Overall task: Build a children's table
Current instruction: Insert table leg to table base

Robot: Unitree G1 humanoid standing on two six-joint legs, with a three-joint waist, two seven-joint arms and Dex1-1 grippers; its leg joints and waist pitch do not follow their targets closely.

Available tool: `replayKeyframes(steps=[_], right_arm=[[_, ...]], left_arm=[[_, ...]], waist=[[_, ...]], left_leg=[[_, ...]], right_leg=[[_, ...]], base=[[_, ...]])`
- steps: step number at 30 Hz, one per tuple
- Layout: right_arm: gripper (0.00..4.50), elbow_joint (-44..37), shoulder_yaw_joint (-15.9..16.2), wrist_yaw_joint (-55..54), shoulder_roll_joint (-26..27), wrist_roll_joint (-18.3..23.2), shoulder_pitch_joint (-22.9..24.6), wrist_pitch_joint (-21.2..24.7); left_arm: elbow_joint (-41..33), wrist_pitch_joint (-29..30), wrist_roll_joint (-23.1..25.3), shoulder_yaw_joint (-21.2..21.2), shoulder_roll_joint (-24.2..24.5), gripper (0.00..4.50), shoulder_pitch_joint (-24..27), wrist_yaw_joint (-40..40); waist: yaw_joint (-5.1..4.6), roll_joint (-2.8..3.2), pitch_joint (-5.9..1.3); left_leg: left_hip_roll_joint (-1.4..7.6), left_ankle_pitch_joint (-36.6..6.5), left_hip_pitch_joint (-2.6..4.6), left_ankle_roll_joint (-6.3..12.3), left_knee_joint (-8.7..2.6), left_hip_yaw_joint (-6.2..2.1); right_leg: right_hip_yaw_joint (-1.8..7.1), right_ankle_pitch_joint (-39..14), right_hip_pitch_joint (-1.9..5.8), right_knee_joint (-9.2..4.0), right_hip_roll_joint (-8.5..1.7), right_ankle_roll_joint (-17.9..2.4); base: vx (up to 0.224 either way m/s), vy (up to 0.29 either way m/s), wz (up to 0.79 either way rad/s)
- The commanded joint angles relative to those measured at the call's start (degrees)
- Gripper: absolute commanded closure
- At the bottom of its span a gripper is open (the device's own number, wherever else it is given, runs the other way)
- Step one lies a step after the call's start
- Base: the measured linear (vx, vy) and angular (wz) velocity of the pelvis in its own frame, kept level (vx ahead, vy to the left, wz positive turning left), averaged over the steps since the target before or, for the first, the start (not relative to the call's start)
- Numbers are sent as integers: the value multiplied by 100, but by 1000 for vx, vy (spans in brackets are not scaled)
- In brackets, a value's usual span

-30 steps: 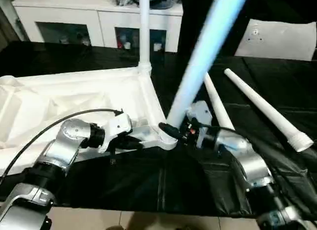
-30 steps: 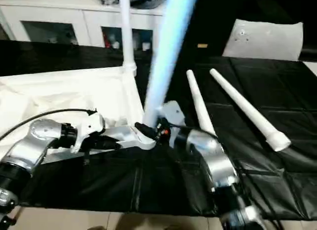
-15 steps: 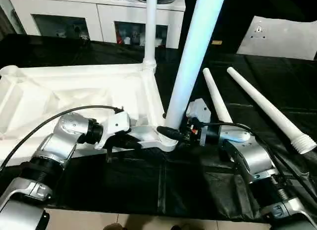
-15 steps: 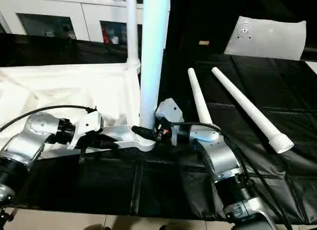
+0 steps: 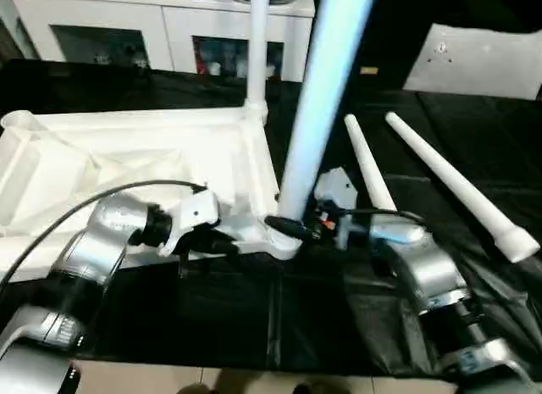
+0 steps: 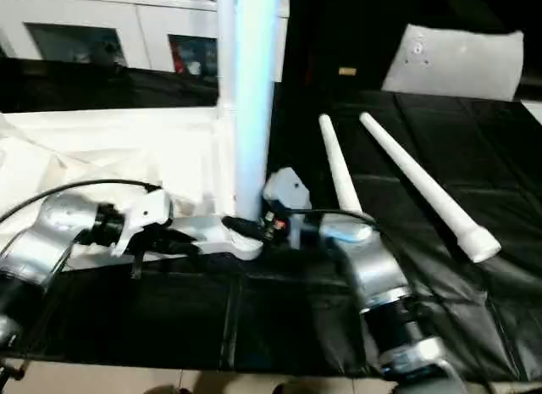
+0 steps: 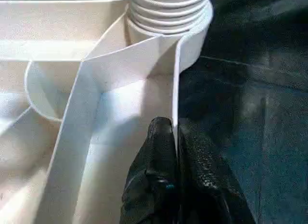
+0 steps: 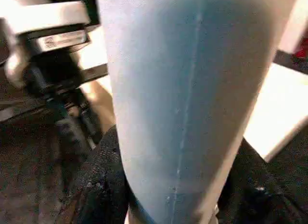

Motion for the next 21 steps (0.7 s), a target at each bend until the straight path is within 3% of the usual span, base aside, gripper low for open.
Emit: replayKeyframes(steps=[1,2,5,7,9,10,12,18,21], right_arm=[[261,564,123,-423,127,-246,284,341],[261,560,73,-550,188,-233,299,384],[261,671,-90,-1186,510,-277,317,449],[261,812,-182,-1555,697,-311,254,488],[261,894,-251,-1782,821,-312,201,527],[261,996,-314,-2071,1003,-333,108,574],[261,1017,-310,-2165,1069,-361,66,580],[261,901,-270,-2381,1208,-413,123,624],[261,908,-265,-2412,1221,-431,130,620]], left_arm=[[-822,623,-195,417,-198,450,217,782],[-1091,817,-203,470,-251,450,367,902],[-2120,1555,-157,466,-634,450,944,1414],[-2440,1869,-106,349,-887,450,1075,1679],[-2561,2009,-88,244,-1071,450,1116,1812],[-2723,2277,11,63,-1401,450,1138,2116],[-2730,2371,90,-18,-1540,450,1113,2263],[-2477,2563,377,-165,-1586,450,802,2649],[-2447,2605,364,-124,-1593,450,754,2616]], waist=[[-22,66,-144],[-38,22,-114],[-126,49,-115],[-138,-7,-94],[-133,-17,-97],[-141,-12,-83],[-143,-40,-82],[-128,-7,-119],[-133,-7,-109]], left_leg=[[353,-1465,-63,30,-514,-108],[347,-1477,-72,51,-521,-108],[355,-1390,-76,98,-516,-96],[316,-1354,-53,218,-492,-65],[314,-1294,-52,235,-490,-56],[320,-1234,-53,236,-498,-51],[313,-1197,-60,230,-498,-48],[295,-965,-54,289,-481,-34],[299,-1105,-48,254,-493,-35]], right_leg=[[326,-2188,240,-515,-525,-1139],[320,-2257,212,-535,-506,-1090],[335,-1859,198,-508,-472,-1174],[340,-1962,163,-538,-451,-1145],[345,-2029,164,-560,-453,-1099],[347,-2005,156,-558,-444,-1055],[340,-2006,161,-561,-435,-1001],[329,-1461,185,-532,-420,-975],[324,-1545,178,-549,-419,-981]], base=[[0,0,0],[0,0,0],[0,0,0],[0,0,0],[0,0,0],[0,0,0],[0,0,0],[0,0,0],[0,0,0]])
